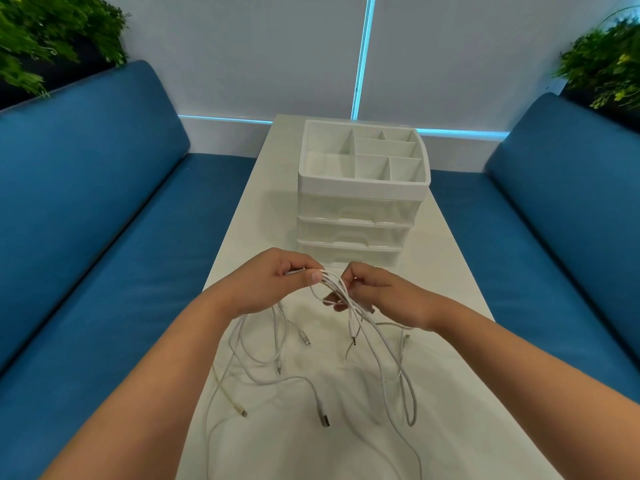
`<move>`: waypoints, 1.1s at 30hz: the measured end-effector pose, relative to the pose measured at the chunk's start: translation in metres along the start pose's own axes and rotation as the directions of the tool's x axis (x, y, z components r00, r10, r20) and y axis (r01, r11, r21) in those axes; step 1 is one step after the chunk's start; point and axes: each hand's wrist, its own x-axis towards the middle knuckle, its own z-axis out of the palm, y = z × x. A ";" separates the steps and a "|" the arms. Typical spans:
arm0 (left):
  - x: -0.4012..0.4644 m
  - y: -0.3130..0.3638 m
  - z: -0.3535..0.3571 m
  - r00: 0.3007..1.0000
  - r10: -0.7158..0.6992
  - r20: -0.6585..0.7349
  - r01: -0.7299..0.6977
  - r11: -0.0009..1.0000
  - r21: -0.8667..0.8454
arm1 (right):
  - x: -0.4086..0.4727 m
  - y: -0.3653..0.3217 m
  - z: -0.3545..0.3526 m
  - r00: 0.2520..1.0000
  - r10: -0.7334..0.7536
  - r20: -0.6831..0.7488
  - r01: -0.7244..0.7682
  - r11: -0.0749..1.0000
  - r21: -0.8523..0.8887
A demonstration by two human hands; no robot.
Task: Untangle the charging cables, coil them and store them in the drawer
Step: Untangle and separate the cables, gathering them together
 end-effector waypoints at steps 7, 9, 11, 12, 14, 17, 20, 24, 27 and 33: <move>0.000 -0.002 0.002 0.999 0.026 -0.018 -0.026 0.999 -0.019 | -0.002 -0.006 -0.003 0.992 -0.037 -0.117 0.039 0.999 0.016; 0.001 -0.003 0.004 0.999 0.034 -0.032 -0.034 0.999 -0.001 | -0.003 -0.007 -0.004 0.994 -0.013 -0.107 0.014 1.000 0.008; 0.001 -0.003 0.005 0.999 0.029 -0.045 -0.028 0.999 0.019 | -0.005 -0.007 -0.005 0.994 -0.020 -0.106 0.019 1.000 -0.009; 0.001 -0.003 0.006 0.998 0.021 -0.053 -0.019 0.999 0.027 | -0.005 -0.007 -0.005 0.992 -0.021 -0.124 0.019 1.000 -0.017; 0.002 -0.003 0.007 0.998 0.013 -0.057 -0.010 0.999 0.045 | -0.006 -0.008 -0.006 0.985 -0.023 -0.170 0.017 0.999 -0.034; 0.002 -0.004 0.010 0.999 -0.003 -0.044 0.007 0.997 0.080 | -0.004 -0.010 -0.005 0.974 -0.066 -0.218 0.022 0.979 -0.201; 0.002 -0.005 0.010 0.999 -0.010 -0.046 0.014 0.996 0.084 | -0.003 -0.011 -0.005 0.967 -0.128 -0.219 0.047 0.939 -0.342; 0.001 -0.004 0.006 1.000 -0.023 -0.022 0.025 0.995 0.096 | -0.006 -0.006 -0.011 0.982 -0.152 -0.114 0.055 0.802 -0.595; 0.002 -0.004 0.007 1.000 -0.014 -0.012 0.015 0.994 0.111 | -0.008 -0.007 -0.014 0.986 -0.162 -0.038 0.077 0.647 -0.758; 0.006 0.014 0.007 0.998 0.029 0.049 -0.034 0.994 0.108 | 0.004 -0.029 -0.019 0.998 -0.056 -0.042 0.043 0.964 -0.263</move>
